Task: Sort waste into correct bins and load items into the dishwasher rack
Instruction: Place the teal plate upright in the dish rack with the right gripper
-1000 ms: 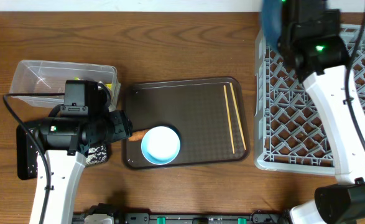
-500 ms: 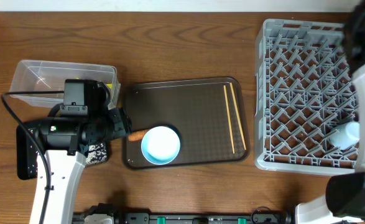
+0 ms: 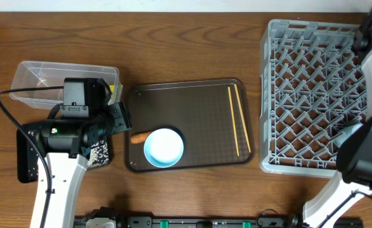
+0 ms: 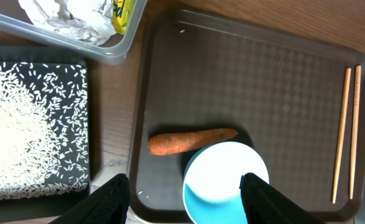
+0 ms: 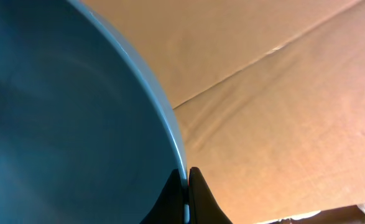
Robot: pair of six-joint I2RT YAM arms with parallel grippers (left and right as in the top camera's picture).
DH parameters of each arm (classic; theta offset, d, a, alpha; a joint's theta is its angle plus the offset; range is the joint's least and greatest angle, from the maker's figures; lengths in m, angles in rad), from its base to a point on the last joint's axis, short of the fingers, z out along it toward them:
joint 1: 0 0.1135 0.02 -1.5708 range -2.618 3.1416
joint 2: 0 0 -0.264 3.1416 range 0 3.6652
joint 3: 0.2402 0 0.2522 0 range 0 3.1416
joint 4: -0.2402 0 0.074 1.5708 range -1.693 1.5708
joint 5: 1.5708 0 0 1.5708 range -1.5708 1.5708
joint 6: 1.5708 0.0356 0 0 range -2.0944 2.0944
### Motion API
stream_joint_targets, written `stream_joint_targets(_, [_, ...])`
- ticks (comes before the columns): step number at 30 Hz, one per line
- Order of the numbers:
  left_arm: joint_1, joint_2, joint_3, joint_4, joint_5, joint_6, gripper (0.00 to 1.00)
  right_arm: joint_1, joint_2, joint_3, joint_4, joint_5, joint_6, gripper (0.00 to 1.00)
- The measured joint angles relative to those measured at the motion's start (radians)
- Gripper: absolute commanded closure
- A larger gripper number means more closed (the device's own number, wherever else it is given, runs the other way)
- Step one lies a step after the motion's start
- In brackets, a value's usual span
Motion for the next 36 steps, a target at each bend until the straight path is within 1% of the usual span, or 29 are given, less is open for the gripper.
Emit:
stream_joint_targets(5, [0.000, 0.000, 0.000, 0.001, 0.000, 0.000, 0.40, 0.000, 0.050, -0.001, 0.008, 0.004, -0.005, 0.99])
stream_joint_targets(12, [0.000, 0.000, 0.000, 0.013, 0.000, -0.003, 0.41, 0.011, 0.055, -0.001, 0.005, -0.007, -0.005, 0.99])
stream_joint_targets(15, [0.000, 0.000, 0.000, 0.021, 0.000, -0.004, 0.40, 0.035, 0.055, -0.001, -0.025, -0.019, -0.005, 0.96])
stream_joint_targets(16, [0.000, 0.000, 0.000, 0.022, 0.000, -0.004, 0.41, 0.047, 0.056, -0.001, -0.041, -0.028, -0.005, 0.93])
stream_joint_targets(18, [0.000, 0.000, 0.000, 0.023, 0.000, -0.004, 0.41, 0.076, 0.060, -0.001, -0.081, -0.034, -0.002, 0.81])
stream_joint_targets(19, [0.000, 0.000, 0.000, 0.023, 0.000, -0.004, 0.41, 0.088, 0.062, -0.001, -0.100, -0.037, -0.001, 0.73])
stream_joint_targets(21, [0.000, 0.000, 0.000, 0.023, 0.000, -0.004, 0.41, 0.115, 0.065, -0.001, -0.129, -0.048, 0.001, 0.48])
stream_joint_targets(22, [0.000, 0.000, 0.000, 0.024, 0.000, -0.004, 0.41, 0.125, 0.067, -0.001, -0.140, -0.058, 0.002, 0.30])
stream_joint_targets(23, [0.000, 0.000, 0.000, 0.024, 0.000, -0.004, 0.41, 0.133, 0.068, -0.001, -0.151, -0.065, -0.002, 0.15])
stream_joint_targets(24, [0.000, 0.000, 0.000, 0.024, 0.000, -0.004, 0.40, 0.138, 0.069, -0.001, -0.159, -0.075, -0.003, 0.03])
stream_joint_targets(25, [0.000, 0.000, 0.000, 0.024, 0.000, -0.004, 0.41, 0.142, 0.071, -0.001, -0.161, -0.080, -0.003, 0.01])
stream_joint_targets(32, [0.000, 0.000, 0.000, 0.024, 0.000, -0.004, 0.41, 0.142, 0.071, -0.001, -0.173, -0.097, -0.005, 0.01])
stream_joint_targets(36, [0.000, 0.000, 0.000, 0.024, 0.000, -0.004, 0.41, 0.146, 0.069, -0.001, -0.207, -0.157, -0.005, 0.01])
